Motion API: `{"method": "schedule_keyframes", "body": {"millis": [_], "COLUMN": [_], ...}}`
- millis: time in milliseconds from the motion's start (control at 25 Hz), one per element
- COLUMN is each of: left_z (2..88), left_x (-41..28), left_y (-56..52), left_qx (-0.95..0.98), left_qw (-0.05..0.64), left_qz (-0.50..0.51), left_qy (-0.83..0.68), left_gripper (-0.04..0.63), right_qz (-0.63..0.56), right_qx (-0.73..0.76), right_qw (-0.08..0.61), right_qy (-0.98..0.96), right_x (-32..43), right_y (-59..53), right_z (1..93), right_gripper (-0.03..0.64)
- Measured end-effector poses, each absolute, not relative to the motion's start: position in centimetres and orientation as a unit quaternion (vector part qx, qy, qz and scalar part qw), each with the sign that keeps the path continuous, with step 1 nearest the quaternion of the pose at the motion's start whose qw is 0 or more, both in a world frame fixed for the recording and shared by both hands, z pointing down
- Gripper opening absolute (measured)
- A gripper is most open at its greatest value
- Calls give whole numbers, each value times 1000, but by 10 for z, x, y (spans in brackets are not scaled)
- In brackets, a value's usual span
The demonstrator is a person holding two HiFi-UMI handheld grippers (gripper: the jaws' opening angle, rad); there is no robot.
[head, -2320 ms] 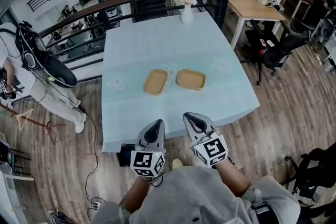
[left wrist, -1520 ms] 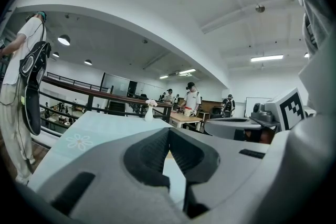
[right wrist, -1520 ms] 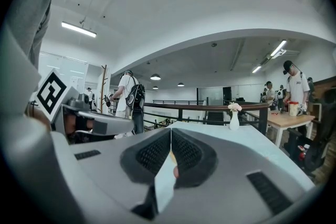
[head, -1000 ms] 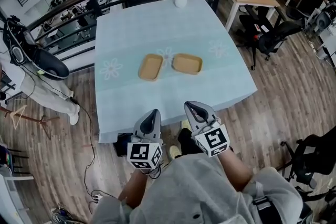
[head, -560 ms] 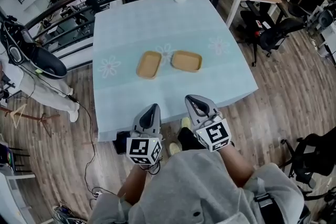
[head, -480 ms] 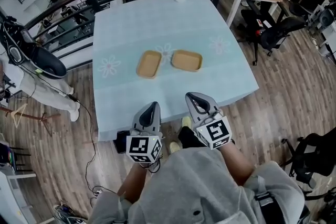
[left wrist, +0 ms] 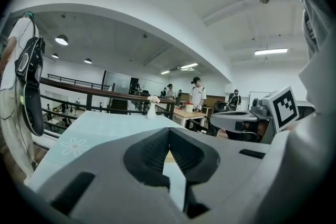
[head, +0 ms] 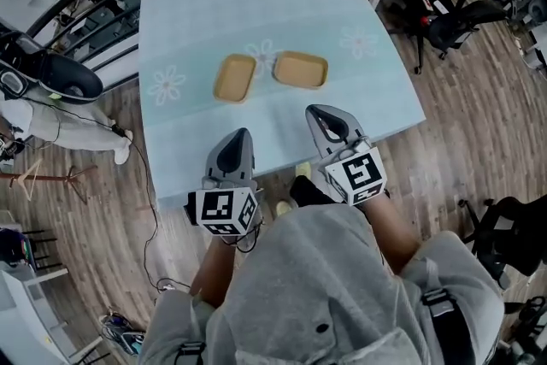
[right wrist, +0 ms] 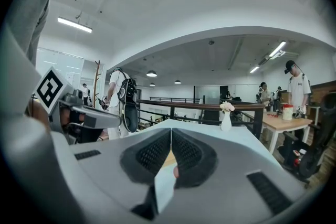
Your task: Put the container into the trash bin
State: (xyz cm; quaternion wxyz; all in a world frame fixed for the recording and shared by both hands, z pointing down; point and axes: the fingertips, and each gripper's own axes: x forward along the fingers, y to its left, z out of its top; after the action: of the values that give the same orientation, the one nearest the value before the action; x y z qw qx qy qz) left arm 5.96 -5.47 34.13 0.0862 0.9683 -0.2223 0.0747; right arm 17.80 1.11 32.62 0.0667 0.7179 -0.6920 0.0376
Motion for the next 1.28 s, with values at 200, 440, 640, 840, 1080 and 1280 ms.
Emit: {"method": "schedule_keyframes", "body": {"millis": [200, 440, 640, 840, 1080, 1280], "left_z": [344, 352, 355, 360, 356, 363], "left_x": [78, 98, 111, 124, 137, 148], "left_y": [-69, -85, -99, -114, -129, -133], "left_qx": [968, 966, 965, 964, 962, 961], "left_qw": [87, 88, 88, 86, 83, 82], "left_qz": [77, 87, 94, 99, 106, 115], "left_qy": [-224, -226, -230, -233, -236, -238], "left_gripper": [20, 20, 20, 20, 20, 20], "right_qz": [42, 47, 49, 52, 57, 60], "right_qx": [717, 717, 714, 712, 707, 702], "right_qw": [67, 71, 69, 70, 69, 65], "right_qy": [-692, -692, -695, -697, -701, -707], "right_x": [200, 226, 240, 254, 268, 278], "right_y": [-1, -14, -29, -43, -58, -65], "right_z": [329, 335, 336, 343, 341, 345], "right_gripper": [26, 26, 26, 26, 26, 26]}}
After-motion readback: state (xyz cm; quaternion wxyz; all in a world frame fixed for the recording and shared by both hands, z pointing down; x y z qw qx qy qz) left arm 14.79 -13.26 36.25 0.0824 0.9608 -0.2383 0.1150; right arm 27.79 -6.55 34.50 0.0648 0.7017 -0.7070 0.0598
